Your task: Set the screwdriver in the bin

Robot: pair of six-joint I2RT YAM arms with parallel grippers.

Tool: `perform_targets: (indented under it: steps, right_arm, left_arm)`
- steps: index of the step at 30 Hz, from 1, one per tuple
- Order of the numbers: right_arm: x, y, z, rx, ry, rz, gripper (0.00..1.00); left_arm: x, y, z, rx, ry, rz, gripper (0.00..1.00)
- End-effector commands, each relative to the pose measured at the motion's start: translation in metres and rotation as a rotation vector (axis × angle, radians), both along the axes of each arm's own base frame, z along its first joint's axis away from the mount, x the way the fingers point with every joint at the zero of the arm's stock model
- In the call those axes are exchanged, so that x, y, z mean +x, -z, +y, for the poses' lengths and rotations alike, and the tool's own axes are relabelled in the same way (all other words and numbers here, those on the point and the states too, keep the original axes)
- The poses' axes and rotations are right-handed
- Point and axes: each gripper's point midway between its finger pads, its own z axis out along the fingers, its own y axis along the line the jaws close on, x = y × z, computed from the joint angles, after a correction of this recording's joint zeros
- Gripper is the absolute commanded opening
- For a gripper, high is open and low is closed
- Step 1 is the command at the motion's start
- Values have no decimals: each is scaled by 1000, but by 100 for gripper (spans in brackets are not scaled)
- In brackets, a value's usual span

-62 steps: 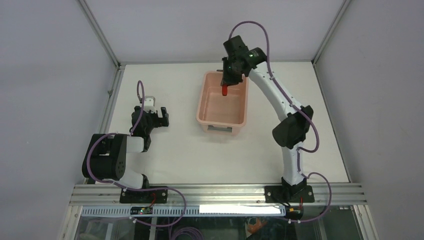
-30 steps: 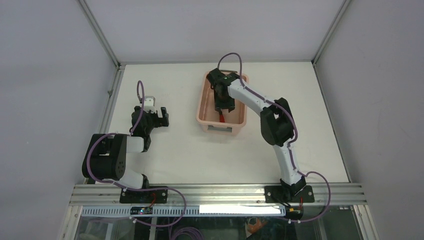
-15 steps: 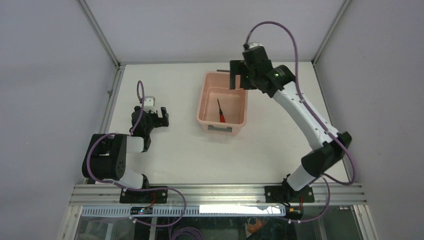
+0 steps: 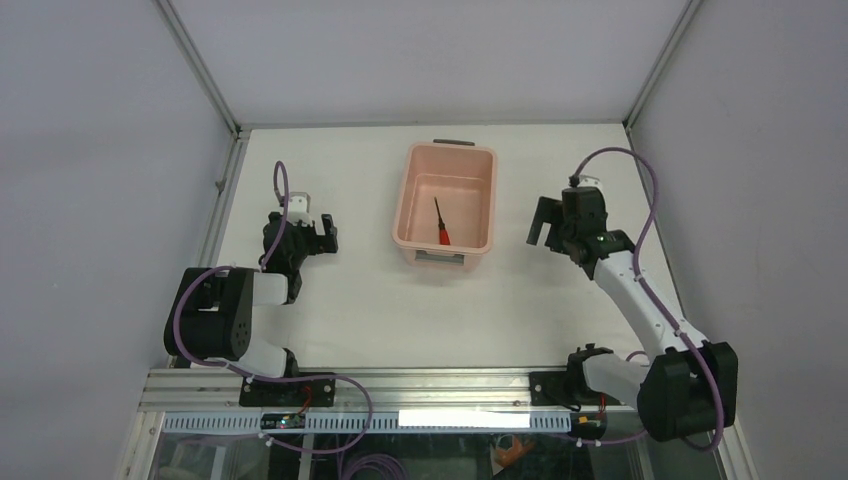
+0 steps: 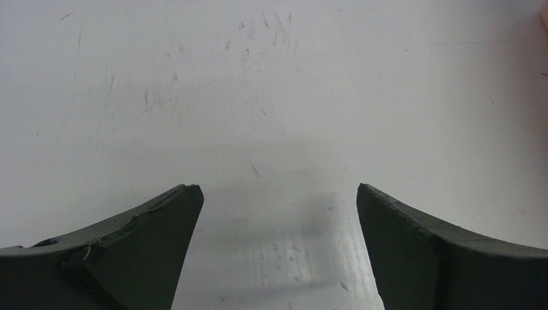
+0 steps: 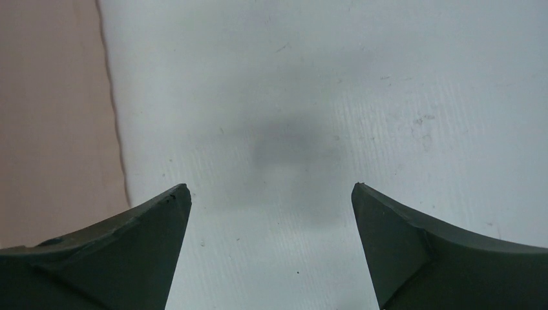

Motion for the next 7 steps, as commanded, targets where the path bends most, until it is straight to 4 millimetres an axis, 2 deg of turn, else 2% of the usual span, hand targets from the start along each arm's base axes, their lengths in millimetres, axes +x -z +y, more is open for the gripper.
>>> perform_targets:
  steps: [1, 7]
  right_arm:
    - [19, -20, 4, 72, 34, -193, 99]
    - [13, -8, 2, 73, 39, -190, 99]
  left_arm:
    - [17, -27, -1, -19, -9, -103, 99]
    - [17, -27, -1, -19, -8, -103, 99]
